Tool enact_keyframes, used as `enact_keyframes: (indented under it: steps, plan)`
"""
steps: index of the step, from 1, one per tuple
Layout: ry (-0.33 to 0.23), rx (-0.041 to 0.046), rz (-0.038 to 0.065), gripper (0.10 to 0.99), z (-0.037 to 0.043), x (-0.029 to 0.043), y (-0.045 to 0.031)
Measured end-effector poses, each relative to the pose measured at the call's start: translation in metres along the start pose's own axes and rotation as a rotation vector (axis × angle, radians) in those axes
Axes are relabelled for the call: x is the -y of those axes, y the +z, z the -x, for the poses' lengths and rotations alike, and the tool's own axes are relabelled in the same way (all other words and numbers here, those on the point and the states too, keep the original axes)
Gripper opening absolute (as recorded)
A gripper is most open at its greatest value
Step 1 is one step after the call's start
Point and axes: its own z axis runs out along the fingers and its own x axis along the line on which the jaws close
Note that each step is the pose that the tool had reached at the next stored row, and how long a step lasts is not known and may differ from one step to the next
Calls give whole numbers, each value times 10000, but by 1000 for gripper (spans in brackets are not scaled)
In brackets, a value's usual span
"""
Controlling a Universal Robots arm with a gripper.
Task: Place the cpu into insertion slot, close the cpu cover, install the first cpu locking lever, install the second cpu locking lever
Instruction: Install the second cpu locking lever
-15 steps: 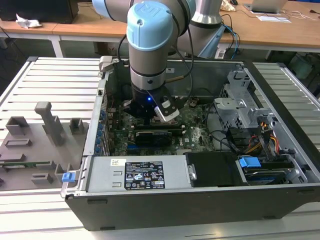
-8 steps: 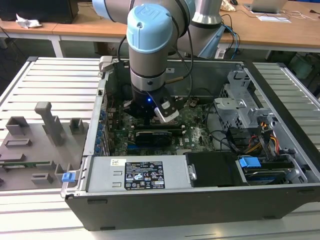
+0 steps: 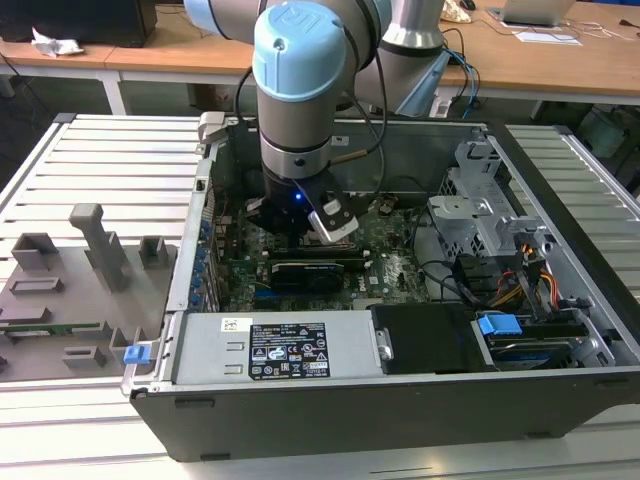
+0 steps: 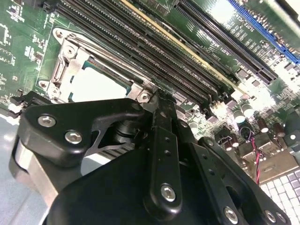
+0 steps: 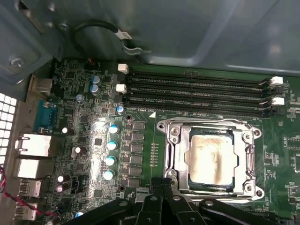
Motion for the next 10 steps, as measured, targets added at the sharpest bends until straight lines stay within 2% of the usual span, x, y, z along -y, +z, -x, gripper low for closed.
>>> enact_keyframes:
  steps: [7, 10]
  plan:
    - [-1, -1, -8, 106, 4, -27, -126]
    - [-1, 1, -6, 106, 4, -28, -130]
